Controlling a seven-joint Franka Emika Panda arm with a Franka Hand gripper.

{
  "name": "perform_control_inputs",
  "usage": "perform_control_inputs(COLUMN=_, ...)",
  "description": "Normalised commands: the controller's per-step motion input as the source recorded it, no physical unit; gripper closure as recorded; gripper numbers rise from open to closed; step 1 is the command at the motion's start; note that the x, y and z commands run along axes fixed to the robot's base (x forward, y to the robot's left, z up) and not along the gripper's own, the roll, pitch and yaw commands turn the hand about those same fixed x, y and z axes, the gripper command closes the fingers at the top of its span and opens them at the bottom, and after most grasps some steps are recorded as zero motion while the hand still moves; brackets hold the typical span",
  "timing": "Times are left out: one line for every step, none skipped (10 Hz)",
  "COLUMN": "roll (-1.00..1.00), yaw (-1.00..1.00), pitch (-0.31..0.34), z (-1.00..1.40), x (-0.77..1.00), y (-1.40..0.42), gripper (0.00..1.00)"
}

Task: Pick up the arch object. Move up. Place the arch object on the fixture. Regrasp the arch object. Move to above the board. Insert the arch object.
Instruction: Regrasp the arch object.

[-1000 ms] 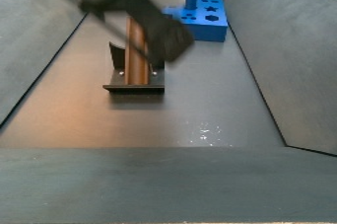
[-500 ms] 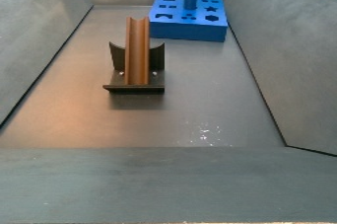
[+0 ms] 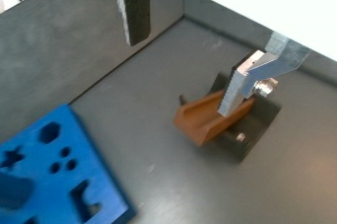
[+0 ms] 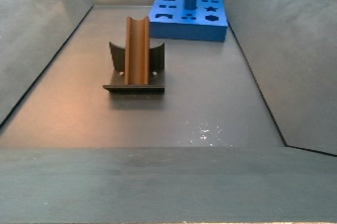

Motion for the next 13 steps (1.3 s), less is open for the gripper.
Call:
perform_control_inputs(roll=1.0, yaw=0.04, pitch=-0.002, z=0.01, x=0.0, y=-0.04, gripper=0.0)
perform_control_inputs(roll=1.0, yaw=0.04, pitch=0.001, z=0.01, x=0.0, y=-0.03, gripper=0.0)
perform_control_inputs(roll=1.0, yaw=0.04, pitch=0.005, z=0.01, x=0.0, y=-0.02, gripper=0.0)
perform_control_inputs(roll=1.0, yaw=0.04, pitch=0.011, z=0.01, x=0.01, y=-0.02, gripper=0.0)
perform_control_inputs(roll=1.0, yaw=0.04, pitch=0.018, z=0.0, x=0.02, y=-0.03, gripper=0.0)
perform_control_inputs(roll=1.0, yaw=0.05, pitch=0.025, z=-0.01, x=0.04, y=-0.03, gripper=0.0)
perform_control_inputs(roll=1.0, yaw=0.05, pitch=0.039, z=-0.01, x=0.06, y=-0.03, gripper=0.0)
perform_control_inputs(roll=1.0, yaw=0.05, pitch=0.051, z=-0.01, x=0.07, y=-0.03, gripper=0.0)
perform_control_inputs(roll=1.0, yaw=0.05, pitch=0.061, z=-0.01, x=0.08, y=-0.03, gripper=0.0)
perform_control_inputs(roll=1.0, yaw=0.06, pitch=0.091, z=-0.02, x=0.1, y=-0.04, gripper=0.0)
perform_control_inputs(roll=1.0, yaw=0.07, pitch=0.105, z=-0.01, x=0.11, y=-0.04, gripper=0.0)
perform_control_inputs(roll=1.0, yaw=0.09, pitch=0.14, z=-0.01, x=0.12, y=-0.05, gripper=0.0)
perform_control_inputs(roll=1.0, yaw=0.1, pitch=0.166, z=-0.01, x=0.13, y=-0.05, gripper=0.0)
